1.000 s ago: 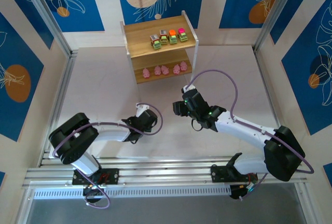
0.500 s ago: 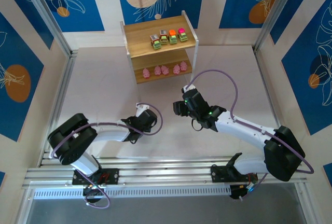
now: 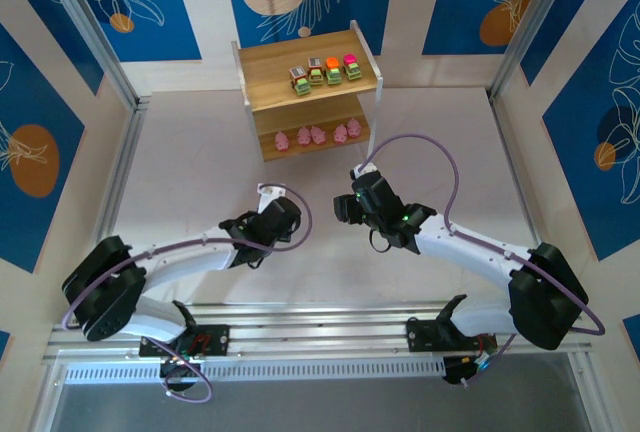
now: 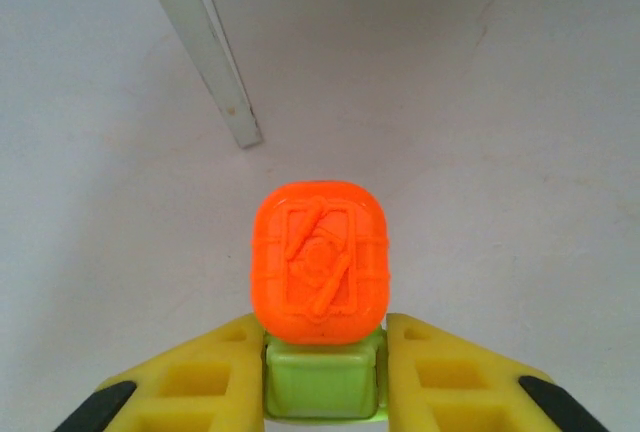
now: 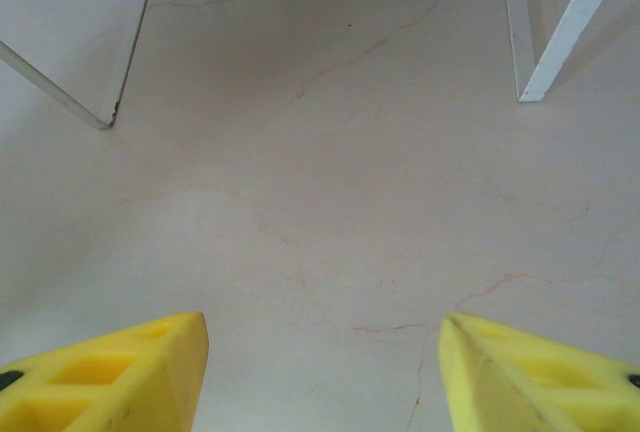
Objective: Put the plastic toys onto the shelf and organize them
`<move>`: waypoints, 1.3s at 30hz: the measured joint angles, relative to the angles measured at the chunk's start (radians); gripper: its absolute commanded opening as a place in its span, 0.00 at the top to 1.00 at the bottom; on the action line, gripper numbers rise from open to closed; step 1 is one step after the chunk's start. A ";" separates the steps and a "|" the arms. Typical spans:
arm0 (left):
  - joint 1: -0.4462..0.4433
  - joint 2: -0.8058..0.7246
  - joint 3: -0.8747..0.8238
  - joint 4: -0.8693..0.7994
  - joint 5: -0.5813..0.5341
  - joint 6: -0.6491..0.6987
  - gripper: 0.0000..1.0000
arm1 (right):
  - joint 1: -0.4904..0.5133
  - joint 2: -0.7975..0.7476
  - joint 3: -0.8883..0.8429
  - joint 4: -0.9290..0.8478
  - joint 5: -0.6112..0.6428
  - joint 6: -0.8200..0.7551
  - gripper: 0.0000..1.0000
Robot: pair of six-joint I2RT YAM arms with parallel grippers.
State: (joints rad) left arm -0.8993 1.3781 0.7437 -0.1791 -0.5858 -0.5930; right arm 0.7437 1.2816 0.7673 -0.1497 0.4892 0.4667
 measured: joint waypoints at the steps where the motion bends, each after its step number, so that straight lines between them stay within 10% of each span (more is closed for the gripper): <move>1: -0.004 -0.011 0.011 -0.015 -0.004 0.000 0.82 | 0.000 0.000 0.000 0.000 0.000 0.000 0.38; 39: -0.038 -0.008 0.677 -0.338 -0.160 0.225 0.80 | -0.019 -0.016 0.000 -0.002 -0.027 0.014 0.38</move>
State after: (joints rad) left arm -0.9371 1.3701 1.4208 -0.5175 -0.7460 -0.3676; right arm 0.7242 1.2655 0.7673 -0.1513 0.4622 0.4812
